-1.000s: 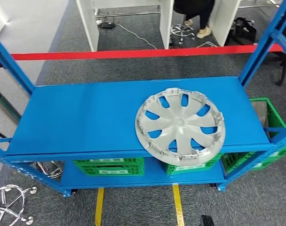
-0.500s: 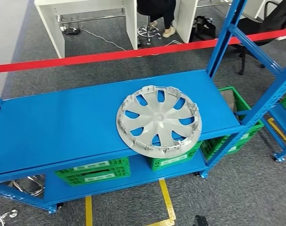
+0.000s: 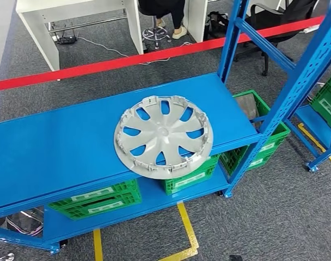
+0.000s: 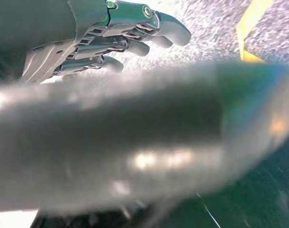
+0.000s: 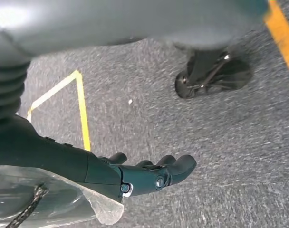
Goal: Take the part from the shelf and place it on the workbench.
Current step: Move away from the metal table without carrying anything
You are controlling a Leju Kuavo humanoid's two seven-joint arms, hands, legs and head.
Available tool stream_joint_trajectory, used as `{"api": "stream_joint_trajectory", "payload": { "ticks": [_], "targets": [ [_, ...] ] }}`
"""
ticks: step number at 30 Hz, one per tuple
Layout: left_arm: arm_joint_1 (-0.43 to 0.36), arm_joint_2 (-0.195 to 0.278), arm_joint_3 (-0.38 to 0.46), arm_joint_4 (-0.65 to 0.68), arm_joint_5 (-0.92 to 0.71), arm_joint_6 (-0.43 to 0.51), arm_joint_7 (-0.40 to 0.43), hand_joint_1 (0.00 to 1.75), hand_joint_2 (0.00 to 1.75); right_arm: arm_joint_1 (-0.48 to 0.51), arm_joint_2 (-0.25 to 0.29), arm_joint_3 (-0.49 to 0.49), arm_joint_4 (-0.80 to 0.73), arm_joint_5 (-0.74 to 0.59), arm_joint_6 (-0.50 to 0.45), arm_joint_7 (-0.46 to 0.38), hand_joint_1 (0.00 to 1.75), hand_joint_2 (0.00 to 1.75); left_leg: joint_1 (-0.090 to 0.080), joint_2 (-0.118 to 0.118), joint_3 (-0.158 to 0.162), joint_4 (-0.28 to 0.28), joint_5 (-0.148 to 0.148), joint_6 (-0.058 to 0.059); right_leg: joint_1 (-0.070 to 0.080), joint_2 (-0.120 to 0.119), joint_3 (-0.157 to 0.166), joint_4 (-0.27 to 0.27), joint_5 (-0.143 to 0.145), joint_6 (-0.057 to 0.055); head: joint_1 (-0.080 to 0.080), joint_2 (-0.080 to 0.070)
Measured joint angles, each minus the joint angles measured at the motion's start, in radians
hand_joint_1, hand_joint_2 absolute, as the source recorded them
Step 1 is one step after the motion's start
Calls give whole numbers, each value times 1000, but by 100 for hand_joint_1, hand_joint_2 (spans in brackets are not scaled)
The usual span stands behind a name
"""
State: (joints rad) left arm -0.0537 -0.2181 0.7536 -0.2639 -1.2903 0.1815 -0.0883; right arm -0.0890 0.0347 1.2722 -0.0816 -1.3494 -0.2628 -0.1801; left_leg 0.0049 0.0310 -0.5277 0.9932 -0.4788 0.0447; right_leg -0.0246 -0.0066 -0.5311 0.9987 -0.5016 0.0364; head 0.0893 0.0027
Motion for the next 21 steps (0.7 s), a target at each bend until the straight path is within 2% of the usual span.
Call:
{"api": "stream_joint_trajectory", "payload": {
  "ticks": [2,4,6,9,11,21],
  "targets": [
    [3,6,-19,-3,42,-6,1,0,0,6,0,-32,-4,44,8,5,0,0,1,0,2,-4,3,3,3,0,0,0,-1,-6,0,0],
    [7,12,-39,-6,84,-13,3,0,0,11,0,-68,-9,87,17,12,0,0,3,0,3,-6,5,-1,6,0,-1,1,-2,-11,0,0],
    [14,17,-62,-10,126,-18,5,0,0,18,0,-106,-16,133,26,18,0,0,5,0,4,-9,7,-15,8,-1,-1,3,-3,-13,0,0],
    [23,26,-94,-14,188,-26,11,0,0,28,0,-163,-27,197,38,26,0,0,8,0,3,-11,6,-44,9,-1,-4,6,-3,-14,0,0],
    [29,31,-115,-17,227,-32,14,0,0,35,0,-199,-34,237,45,32,0,0,8,0,3,-11,5,-53,9,-1,-5,7,-4,-15,0,0],
    [61,66,-233,-35,440,-60,26,0,0,73,0,-399,-82,461,89,61,0,0,5,0,-1,-5,4,-54,6,-1,-5,7,-1,-14,1,0]
  ]
}}
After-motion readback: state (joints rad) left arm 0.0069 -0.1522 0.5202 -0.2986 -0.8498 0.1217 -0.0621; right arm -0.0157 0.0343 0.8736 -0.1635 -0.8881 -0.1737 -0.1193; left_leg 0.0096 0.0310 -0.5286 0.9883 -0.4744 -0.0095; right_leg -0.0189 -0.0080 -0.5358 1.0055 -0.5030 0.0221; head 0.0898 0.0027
